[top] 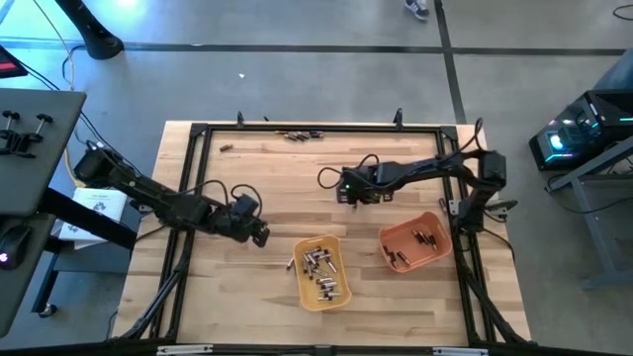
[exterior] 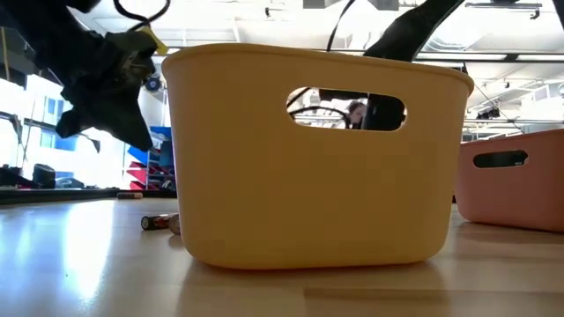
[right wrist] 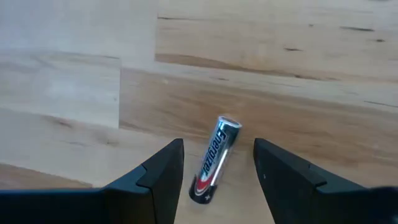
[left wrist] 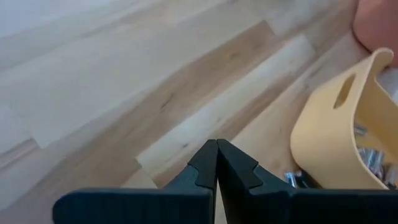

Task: Sort batteries
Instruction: Put the silver battery into the yellow bin

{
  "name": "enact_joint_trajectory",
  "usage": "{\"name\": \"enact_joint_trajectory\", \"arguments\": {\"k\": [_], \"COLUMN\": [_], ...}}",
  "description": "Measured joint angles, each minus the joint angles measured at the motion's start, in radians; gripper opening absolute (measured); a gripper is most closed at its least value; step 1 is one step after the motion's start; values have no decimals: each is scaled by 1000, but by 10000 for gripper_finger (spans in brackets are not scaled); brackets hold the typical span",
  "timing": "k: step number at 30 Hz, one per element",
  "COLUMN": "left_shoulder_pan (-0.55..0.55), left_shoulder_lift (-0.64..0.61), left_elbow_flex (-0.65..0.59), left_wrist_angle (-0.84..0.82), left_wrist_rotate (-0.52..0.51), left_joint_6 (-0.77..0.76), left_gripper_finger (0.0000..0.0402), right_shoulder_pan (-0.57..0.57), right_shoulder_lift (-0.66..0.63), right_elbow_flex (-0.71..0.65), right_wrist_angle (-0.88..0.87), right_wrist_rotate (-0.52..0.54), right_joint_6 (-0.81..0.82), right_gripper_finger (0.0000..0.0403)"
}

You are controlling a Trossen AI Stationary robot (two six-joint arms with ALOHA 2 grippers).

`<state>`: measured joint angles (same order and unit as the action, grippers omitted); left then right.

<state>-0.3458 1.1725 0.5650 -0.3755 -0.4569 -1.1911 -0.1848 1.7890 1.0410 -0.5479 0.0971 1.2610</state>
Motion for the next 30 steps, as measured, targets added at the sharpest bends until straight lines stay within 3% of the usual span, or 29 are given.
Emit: {"name": "enact_joint_trajectory", "arguments": {"k": [6,10,12,18,22,26,30], "left_shoulder_pan": [13,6,3,30,71,131,222], "left_shoulder_lift": [0,-18,-36,-127,-224,-305,-343], "left_elbow_flex": [0,0,0,0,0,0,0], "left_wrist_angle": [19,112,186,308,384,450,450], "left_wrist_rotate": [18,-56,-114,-219,-289,-355,-330], "left_joint_6": [30,67,128,366,448,592,606], "left_gripper_finger": [1,1,1,1,1,1,1], "right_shoulder_pan": [2,21,28,45,136,260,346], "right_shoulder_lift": [55,68,49,-91,-193,-216,-156], "right_elbow_flex": [6,5,3,22,61,89,90], "right_wrist_angle": [-21,-63,-51,-54,20,148,338], "right_wrist_rotate": [14,34,41,-57,-137,-223,-291], "right_joint_6": [-10,-44,-103,-272,-354,-372,-376], "right_gripper_finger": [166,55,23,18,18,18,25]}}
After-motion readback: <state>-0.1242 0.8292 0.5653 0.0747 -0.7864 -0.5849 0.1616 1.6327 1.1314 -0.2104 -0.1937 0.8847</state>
